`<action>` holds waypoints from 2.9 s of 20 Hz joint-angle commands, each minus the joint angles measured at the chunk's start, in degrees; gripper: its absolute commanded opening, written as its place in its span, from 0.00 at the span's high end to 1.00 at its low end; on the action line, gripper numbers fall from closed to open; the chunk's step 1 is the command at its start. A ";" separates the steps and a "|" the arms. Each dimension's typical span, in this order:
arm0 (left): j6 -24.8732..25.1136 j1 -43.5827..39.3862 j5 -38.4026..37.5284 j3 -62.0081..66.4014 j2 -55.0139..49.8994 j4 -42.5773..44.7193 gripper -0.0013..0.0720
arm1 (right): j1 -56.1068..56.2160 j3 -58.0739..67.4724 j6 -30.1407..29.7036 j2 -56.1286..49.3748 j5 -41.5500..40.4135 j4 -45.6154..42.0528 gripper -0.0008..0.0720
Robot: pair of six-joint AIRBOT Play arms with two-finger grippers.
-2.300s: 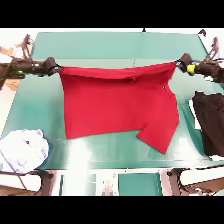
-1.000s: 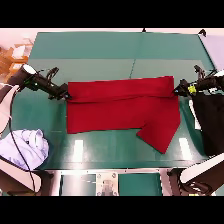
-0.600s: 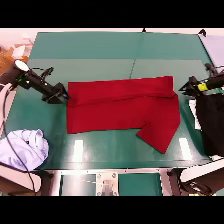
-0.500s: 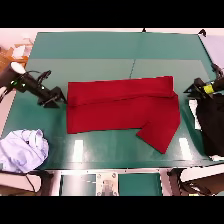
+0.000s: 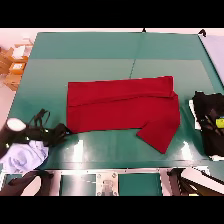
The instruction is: Fold the shirts.
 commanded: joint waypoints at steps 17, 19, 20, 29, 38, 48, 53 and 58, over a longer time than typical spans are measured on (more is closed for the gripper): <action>3.32 -29.53 50.14 -3.93 -5.14 -31.89 0.95 | 10.93 -23.19 -5.53 2.34 -7.37 17.55 0.44; 3.48 -29.53 49.70 -3.87 -4.85 -31.56 0.95 | 11.89 -23.15 -5.57 2.38 -6.25 17.88 0.69; 3.87 -29.53 48.74 -3.87 -4.79 -30.91 0.95 | 11.93 -22.91 -6.49 2.38 -4.90 17.84 0.77; -2.58 -15.32 21.20 1.70 -4.61 -2.89 0.95 | 11.80 -19.37 7.26 12.04 -0.35 2.58 0.97; -10.58 -13.44 -3.41 21.64 -4.63 19.63 0.95 | 11.82 -18.18 9.33 18.64 6.10 1.49 0.97; -6.95 -13.42 -3.85 43.47 -20.68 21.09 0.95 | 23.39 8.46 11.74 2.73 2.32 11.34 0.97; -6.67 -13.44 -2.38 58.58 -37.59 20.52 0.95 | 26.43 22.14 12.11 -14.67 0.13 12.92 0.97; -6.75 -13.42 -0.44 67.36 -50.60 19.17 0.95 | 29.09 26.60 12.00 -27.06 -7.28 13.60 0.97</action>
